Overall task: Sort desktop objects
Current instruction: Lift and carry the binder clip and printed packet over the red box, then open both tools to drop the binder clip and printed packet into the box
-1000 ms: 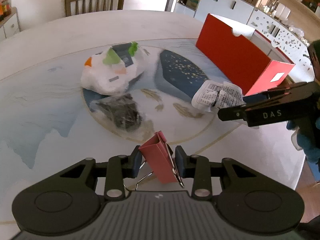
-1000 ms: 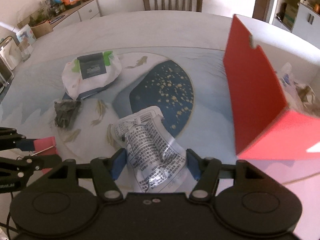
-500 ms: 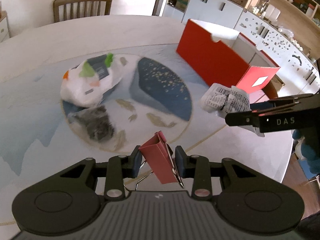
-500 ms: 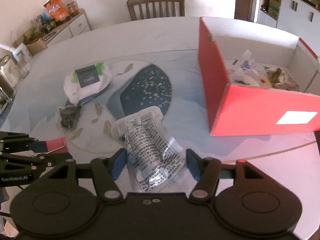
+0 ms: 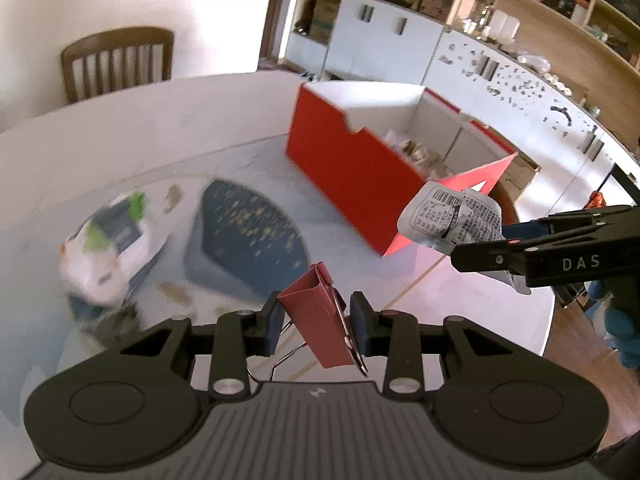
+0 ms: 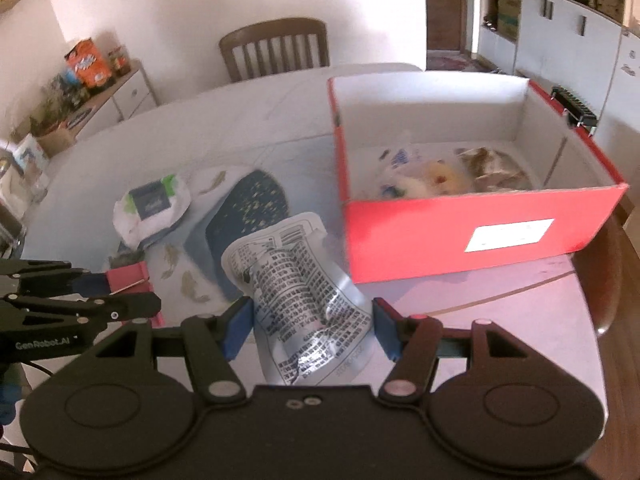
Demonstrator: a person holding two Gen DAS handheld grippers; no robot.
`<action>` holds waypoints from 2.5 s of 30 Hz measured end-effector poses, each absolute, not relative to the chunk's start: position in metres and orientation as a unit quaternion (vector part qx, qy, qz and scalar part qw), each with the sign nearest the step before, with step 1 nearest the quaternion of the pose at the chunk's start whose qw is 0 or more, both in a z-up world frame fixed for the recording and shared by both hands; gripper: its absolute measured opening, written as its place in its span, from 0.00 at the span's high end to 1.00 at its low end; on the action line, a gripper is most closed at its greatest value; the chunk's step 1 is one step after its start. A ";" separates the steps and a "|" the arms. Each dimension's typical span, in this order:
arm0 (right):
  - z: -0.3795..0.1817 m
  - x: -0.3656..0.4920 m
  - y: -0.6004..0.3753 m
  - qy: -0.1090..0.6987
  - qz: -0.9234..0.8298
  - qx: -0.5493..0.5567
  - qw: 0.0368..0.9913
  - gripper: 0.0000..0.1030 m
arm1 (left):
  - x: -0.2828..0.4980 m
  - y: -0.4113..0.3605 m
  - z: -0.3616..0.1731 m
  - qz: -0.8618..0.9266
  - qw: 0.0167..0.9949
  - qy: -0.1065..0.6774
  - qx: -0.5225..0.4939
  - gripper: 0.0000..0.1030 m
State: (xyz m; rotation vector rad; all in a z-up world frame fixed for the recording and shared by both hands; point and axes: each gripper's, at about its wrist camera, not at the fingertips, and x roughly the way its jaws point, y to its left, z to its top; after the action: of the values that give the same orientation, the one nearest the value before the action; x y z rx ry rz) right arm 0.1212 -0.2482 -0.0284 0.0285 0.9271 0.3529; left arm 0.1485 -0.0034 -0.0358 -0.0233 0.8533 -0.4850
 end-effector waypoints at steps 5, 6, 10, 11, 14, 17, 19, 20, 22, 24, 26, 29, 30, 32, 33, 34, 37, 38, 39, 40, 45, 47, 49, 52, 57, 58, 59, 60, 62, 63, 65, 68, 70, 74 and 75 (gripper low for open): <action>-0.011 0.121 -0.268 0.426 0.161 0.026 0.890 0.39 | 0.156 -0.027 -0.022 -0.251 0.885 0.392 -0.002 0.67; -0.008 0.122 -0.273 0.422 0.159 0.028 0.892 0.39 | 0.158 -0.032 -0.020 -0.254 0.885 0.390 0.000 0.67; 0.001 0.129 -0.289 0.411 0.150 0.029 0.899 0.39 | 0.165 -0.054 -0.011 -0.266 0.886 0.379 0.009 0.67; 0.002 0.131 -0.294 0.408 0.146 0.029 0.901 0.39 | 0.166 -0.059 -0.009 -0.269 0.887 0.376 0.011 0.67; 0.006 0.140 -0.308 0.403 0.136 0.029 0.905 0.39 | 0.173 -0.072 -0.002 -0.274 0.887 0.371 0.011 0.67; 0.008 0.148 -0.321 0.398 0.130 0.031 0.908 0.39 | 0.181 -0.085 0.003 -0.279 0.887 0.369 0.009 0.67; 0.010 0.153 -0.328 0.393 0.128 0.030 0.910 0.39 | 0.187 -0.094 0.006 -0.283 0.886 0.369 0.011 0.67; 0.010 0.156 -0.331 0.390 0.125 0.028 0.912 0.39 | 0.190 -0.098 0.008 -0.284 0.885 0.368 0.012 0.67; 0.011 0.163 -0.337 0.386 0.123 0.025 0.914 0.39 | 0.197 -0.107 0.012 -0.285 0.886 0.366 0.014 0.67; 0.012 0.170 -0.344 0.382 0.122 0.023 0.916 0.39 | 0.204 -0.115 0.015 -0.285 0.887 0.362 0.017 0.67; 0.012 0.179 -0.350 0.379 0.121 0.021 0.917 0.39 | 0.211 -0.123 0.018 -0.285 0.889 0.359 0.020 0.67; 0.011 0.190 -0.358 0.376 0.119 0.018 0.919 0.39 | 0.224 -0.136 0.022 -0.284 0.891 0.354 0.022 0.67; 0.010 0.194 -0.361 0.377 0.117 0.016 0.919 0.39 | 0.228 -0.140 0.023 -0.283 0.892 0.353 0.023 0.67; 0.009 0.201 -0.365 0.377 0.115 0.013 0.919 0.39 | 0.237 -0.149 0.023 -0.283 0.892 0.351 0.026 0.67; 0.008 0.205 -0.367 0.378 0.114 0.010 0.919 0.39 | 0.241 -0.153 0.023 -0.283 0.892 0.351 0.027 0.67; 0.007 0.207 -0.369 0.379 0.114 0.008 0.918 0.39 | 0.245 -0.157 0.023 -0.282 0.893 0.350 0.028 0.67; 0.003 0.218 -0.374 0.383 0.115 0.003 0.916 0.39 | 0.258 -0.168 0.020 -0.280 0.892 0.352 0.030 0.67; 0.002 0.221 -0.375 0.385 0.114 0.001 0.916 0.39 | 0.263 -0.171 0.019 -0.280 0.892 0.353 0.030 0.67; 0.000 0.224 -0.376 0.386 0.115 0.000 0.915 0.39 | 0.267 -0.175 0.017 -0.278 0.892 0.355 0.033 0.67; -0.001 0.226 -0.378 0.387 0.116 -0.002 0.915 0.39 | 0.271 -0.177 0.015 -0.277 0.892 0.356 0.035 0.67; -0.009 0.240 -0.382 0.397 0.118 -0.010 0.910 0.39 | 0.296 -0.187 0.003 -0.269 0.887 0.373 0.037 0.67; -0.013 0.246 -0.383 0.400 0.118 -0.014 0.909 0.39 | 0.306 -0.191 -0.003 -0.265 0.885 0.380 0.039 0.67; -0.018 0.255 -0.385 0.406 0.119 -0.013 0.906 0.39 | 0.315 -0.192 -0.009 -0.261 0.883 0.388 0.039 0.67; -0.024 0.265 -0.385 0.413 0.120 -0.016 0.903 0.39 | 0.328 -0.195 -0.017 -0.253 0.881 0.398 0.040 0.67; -0.036 0.277 -0.382 0.425 0.122 -0.022 0.897 0.39 | 0.344 -0.201 -0.028 -0.234 0.881 0.408 0.039 0.67; -0.039 0.279 -0.382 0.428 0.122 -0.022 0.895 0.39 | 0.345 -0.201 -0.031 -0.231 0.881 0.411 0.036 0.67; -0.041 0.281 -0.382 0.430 0.122 -0.022 0.894 0.39 | 0.347 -0.202 -0.034 -0.229 0.880 0.414 0.035 0.67; -0.043 0.282 -0.381 0.432 0.122 -0.022 0.893 0.39 | 0.348 -0.203 -0.037 -0.226 0.880 0.416 0.036 0.67; -0.048 0.285 -0.380 0.437 0.124 -0.025 0.891 0.38 | 0.350 -0.206 -0.041 -0.222 0.879 0.420 0.036 0.67; -0.049 0.286 -0.380 0.439 0.125 -0.027 0.890 0.39 | 0.351 -0.206 -0.043 -0.221 0.879 0.422 0.035 0.67; -0.054 0.287 -0.379 0.443 0.127 -0.029 0.887 0.39 | 0.353 -0.206 -0.048 -0.217 0.878 0.426 0.033 0.67; -0.058 0.289 -0.379 0.448 0.131 -0.033 0.884 0.38 | 0.355 -0.205 -0.053 -0.212 0.877 0.431 0.029 0.67; -0.060 0.290 -0.379 0.451 0.133 -0.033 0.882 0.38 | 0.356 -0.204 -0.055 -0.210 0.876 0.434 0.026 0.67; -0.065 0.293 -0.376 0.456 0.134 -0.036 0.879 0.38 | 0.360 -0.205 -0.060 -0.206 0.872 0.444 0.026 0.67; -0.067 0.294 -0.376 0.457 0.134 -0.037 0.878 0.38 | 0.361 -0.206 -0.061 -0.206 0.870 0.447 0.025 0.67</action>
State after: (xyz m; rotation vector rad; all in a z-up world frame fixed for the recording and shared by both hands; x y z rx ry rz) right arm 0.2945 -0.3758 -0.0666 -0.0773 0.9534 0.2791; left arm 0.3606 -0.2059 -0.0612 0.0526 0.9342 -0.4317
